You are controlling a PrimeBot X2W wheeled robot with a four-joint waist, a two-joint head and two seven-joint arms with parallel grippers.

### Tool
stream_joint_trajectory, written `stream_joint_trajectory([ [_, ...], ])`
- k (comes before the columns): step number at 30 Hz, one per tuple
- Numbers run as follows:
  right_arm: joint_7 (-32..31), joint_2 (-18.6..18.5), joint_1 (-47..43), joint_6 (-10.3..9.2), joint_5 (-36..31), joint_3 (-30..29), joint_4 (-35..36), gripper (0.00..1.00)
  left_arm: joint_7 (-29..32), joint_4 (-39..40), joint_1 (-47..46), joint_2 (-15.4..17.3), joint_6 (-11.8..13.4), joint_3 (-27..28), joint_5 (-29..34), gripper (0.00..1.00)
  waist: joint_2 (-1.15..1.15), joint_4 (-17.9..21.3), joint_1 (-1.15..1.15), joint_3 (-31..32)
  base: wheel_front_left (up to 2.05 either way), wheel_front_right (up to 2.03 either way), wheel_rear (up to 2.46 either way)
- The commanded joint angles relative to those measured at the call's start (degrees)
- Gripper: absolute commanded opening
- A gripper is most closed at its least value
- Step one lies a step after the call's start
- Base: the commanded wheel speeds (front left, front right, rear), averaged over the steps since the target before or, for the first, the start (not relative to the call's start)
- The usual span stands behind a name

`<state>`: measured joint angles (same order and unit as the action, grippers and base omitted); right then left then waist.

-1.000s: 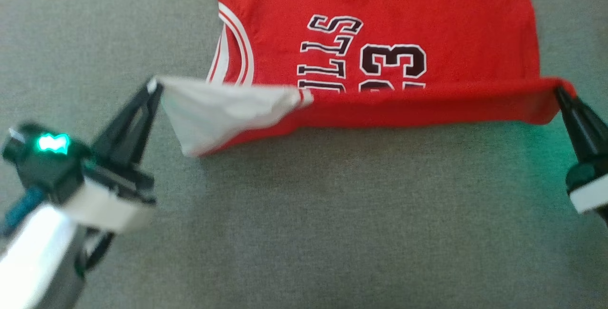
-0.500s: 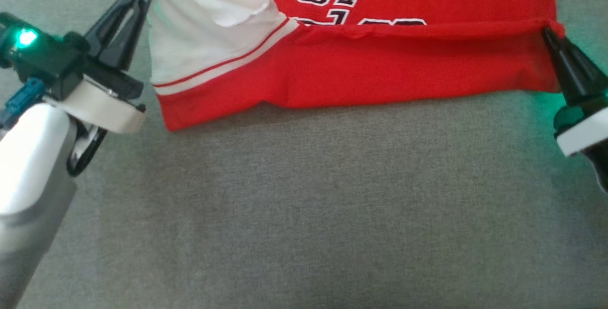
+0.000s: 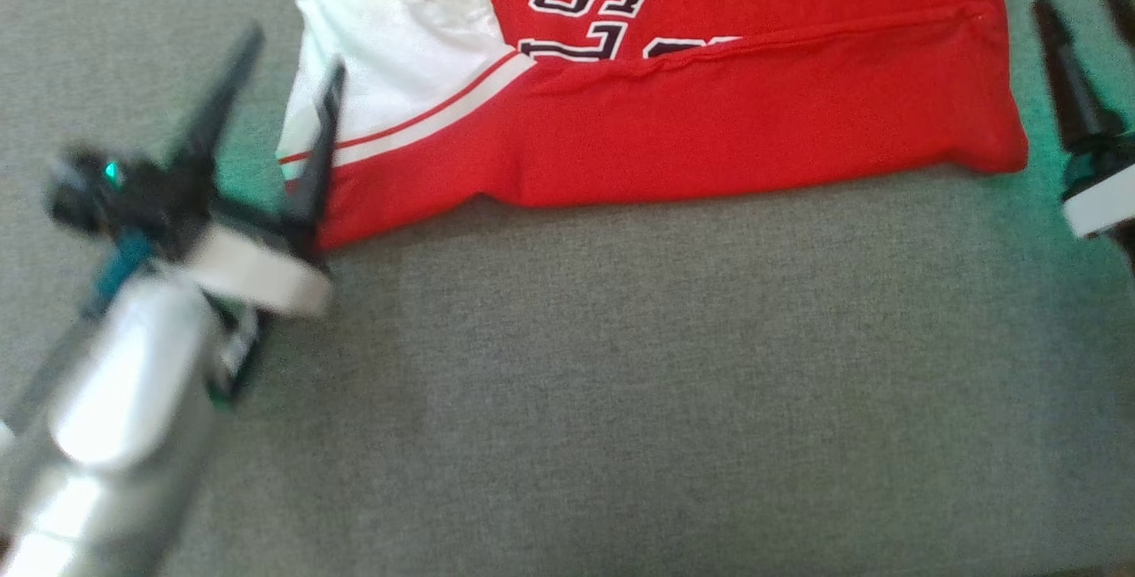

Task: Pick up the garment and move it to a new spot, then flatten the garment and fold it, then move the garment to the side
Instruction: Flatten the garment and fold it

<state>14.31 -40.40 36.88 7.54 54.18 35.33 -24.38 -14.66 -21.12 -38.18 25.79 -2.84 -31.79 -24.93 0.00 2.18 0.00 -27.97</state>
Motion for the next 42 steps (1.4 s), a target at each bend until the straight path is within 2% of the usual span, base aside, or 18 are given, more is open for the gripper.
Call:
stream_joint_trajectory([
  [1, 0.65, -1.6, -2.2, -0.05, -1.32, -2.4, 1.24, 1.0, -0.31, 2.17, 3.56, 0.45, 1.47, 3.22, -1.03, 1.0, 0.0, -0.44, 0.0, 0.86, 0.0, 0.0, 0.0],
  [8, 0.67, 1.37, -7.2, -0.05, -4.43, -7.43, 3.21, 1.0, -0.3, 1.45, 12.93, -4.26, 5.65, 5.39, -3.88, 1.0, 0.0, -0.28, 0.0, 2.53, 0.0, 0.0, 0.0],
  [12, 0.68, 2.66, -8.93, -0.05, -5.5, -8.32, 3.7, 1.0, 2.83, -0.92, 15.4, -5.79, 8.53, 5.34, -5.17, 1.0, 0.0, 0.04, 0.0, 2.97, 0.0, 0.0, 0.0],
  [17, 0.68, 3.3, -9.59, -0.05, -5.84, -8.24, 3.73, 1.0, 6.41, -1.57, 17.11, -6.51, 9.55, 4.17, -5.92, 1.0, 0.0, 0.28, 0.0, 3.07, 0.0, 0.0, 0.0],
  [24, 0.68, 4.02, -10.45, -0.05, -5.12, -6.36, 2.33, 1.0, 7.78, -0.69, 18.89, -6.67, 10.22, 3.34, -6.28, 1.0, 0.0, -0.2, 0.0, 3.58, 0.0, 0.0, 0.0],
  [26, 0.68, 4.28, -10.59, -0.05, -4.74, -5.61, 1.71, 1.0, 8.12, -0.03, 19.49, -6.76, 10.29, 2.93, -6.33, 0.93, 0.0, -0.48, 0.0, 3.76, 0.0, 0.0, 0.0],
  [27, 0.68, 4.43, -10.67, -0.05, -4.5, -5.31, 1.43, 1.0, 8.3, 0.38, 19.8, -6.84, 10.3, 2.69, -6.36, 0.84, 0.0, -0.62, 0.0, 3.85, 0.0, 0.0, 0.0],
  [28, 0.68, 4.67, -10.72, -0.05, -4.23, -4.77, 0.96, 1.0, 8.58, 1.11, 20.32, -6.96, 10.29, 2.31, -6.48, 0.59, 0.0, -0.92, 0.0, 3.98, 0.0, 0.0, 0.0],
  [32, 0.69, 5.02, -10.6, -0.05, -3.62, -3.38, -0.14, 1.0, 8.36, 1.71, 20.56, -7.02, 10.02, 1.81, -6.48, 0.0, 0.0, -1.52, 0.0, 4.09, 0.0, 0.0, 0.0],
  [42, -1.79, 5.69, -9.1, -0.05, -1.24, 0.87, -5.56, 1.0, 4.46, 2.39, 19.25, -7.19, 9.21, 1.51, -5.68, 0.0, 0.0, -2.61, 0.0, 4.65, 0.0, 0.0, 0.0],
])
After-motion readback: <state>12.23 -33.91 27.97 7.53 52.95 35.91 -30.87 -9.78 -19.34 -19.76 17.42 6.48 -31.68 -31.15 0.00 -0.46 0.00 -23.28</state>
